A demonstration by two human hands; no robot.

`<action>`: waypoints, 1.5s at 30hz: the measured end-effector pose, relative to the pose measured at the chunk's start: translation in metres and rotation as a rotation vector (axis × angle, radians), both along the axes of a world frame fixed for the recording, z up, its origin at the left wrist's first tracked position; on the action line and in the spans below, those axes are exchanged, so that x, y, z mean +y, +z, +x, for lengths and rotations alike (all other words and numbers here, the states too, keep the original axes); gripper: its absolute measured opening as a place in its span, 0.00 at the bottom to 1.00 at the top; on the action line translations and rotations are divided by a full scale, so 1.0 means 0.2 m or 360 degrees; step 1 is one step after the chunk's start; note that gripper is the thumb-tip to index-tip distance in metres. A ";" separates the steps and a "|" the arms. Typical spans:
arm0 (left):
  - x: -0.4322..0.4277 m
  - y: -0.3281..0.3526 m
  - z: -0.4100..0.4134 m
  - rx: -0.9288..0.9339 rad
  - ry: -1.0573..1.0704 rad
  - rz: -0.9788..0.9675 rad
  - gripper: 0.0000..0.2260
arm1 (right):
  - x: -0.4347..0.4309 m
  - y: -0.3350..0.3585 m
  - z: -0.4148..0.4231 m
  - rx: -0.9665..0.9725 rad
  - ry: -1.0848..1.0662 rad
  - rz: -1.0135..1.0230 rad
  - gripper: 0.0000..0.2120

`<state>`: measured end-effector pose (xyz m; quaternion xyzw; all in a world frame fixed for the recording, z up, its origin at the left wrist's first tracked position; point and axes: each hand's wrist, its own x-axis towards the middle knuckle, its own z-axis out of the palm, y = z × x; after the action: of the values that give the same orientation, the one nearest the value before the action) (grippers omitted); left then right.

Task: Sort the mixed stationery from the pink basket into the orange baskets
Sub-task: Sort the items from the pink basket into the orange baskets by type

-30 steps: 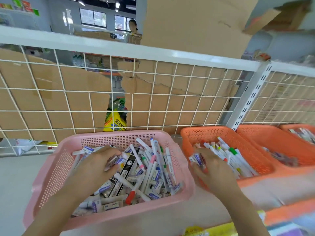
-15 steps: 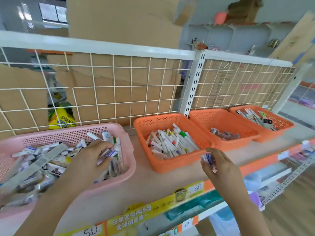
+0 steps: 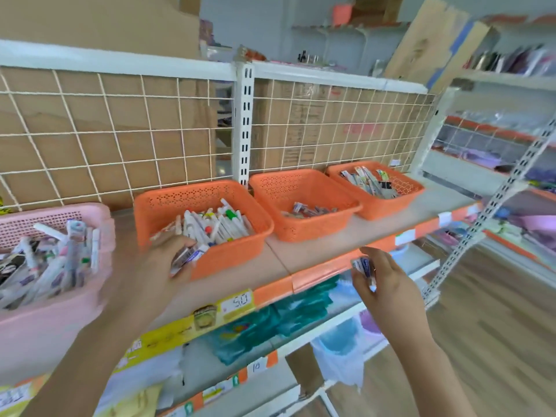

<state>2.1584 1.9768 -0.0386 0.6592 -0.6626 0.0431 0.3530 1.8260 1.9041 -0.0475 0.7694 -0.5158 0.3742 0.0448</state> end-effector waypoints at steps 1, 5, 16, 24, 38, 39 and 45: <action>-0.02 0.00 -0.05 -0.0020 0.0017 -0.0006 0.11 | -0.01 0.00 -0.04 -0.0003 -0.0009 0.0014 0.13; -0.14 0.02 -0.18 0.0017 -0.0117 0.0062 0.09 | -0.08 0.00 -0.16 -0.0019 -0.0040 0.0081 0.15; -0.77 0.08 -0.39 0.0074 -0.0271 0.0086 0.07 | -0.57 0.02 -0.15 0.0044 -0.0012 0.0040 0.14; -1.26 0.08 -0.54 0.0109 -0.0349 0.0464 0.13 | -1.06 0.05 0.10 0.0041 0.0190 0.0203 0.14; -1.21 0.01 -0.47 -0.0063 -0.0345 0.0462 0.19 | -1.14 -0.09 0.05 -0.0024 0.0002 0.0202 0.09; -1.16 0.01 -0.45 -0.0094 -0.0324 0.0437 0.19 | -1.10 -0.09 0.03 -0.0008 -0.0018 0.0214 0.10; -0.87 -0.04 -0.32 -0.0225 -0.0167 0.0244 0.17 | -0.79 -0.10 -0.09 0.0091 -0.0108 0.0066 0.12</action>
<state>2.0948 1.8024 -0.0460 0.6439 -0.7208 0.0203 0.2556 1.8074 1.7456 -0.0675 0.7627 -0.5477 0.3394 0.0562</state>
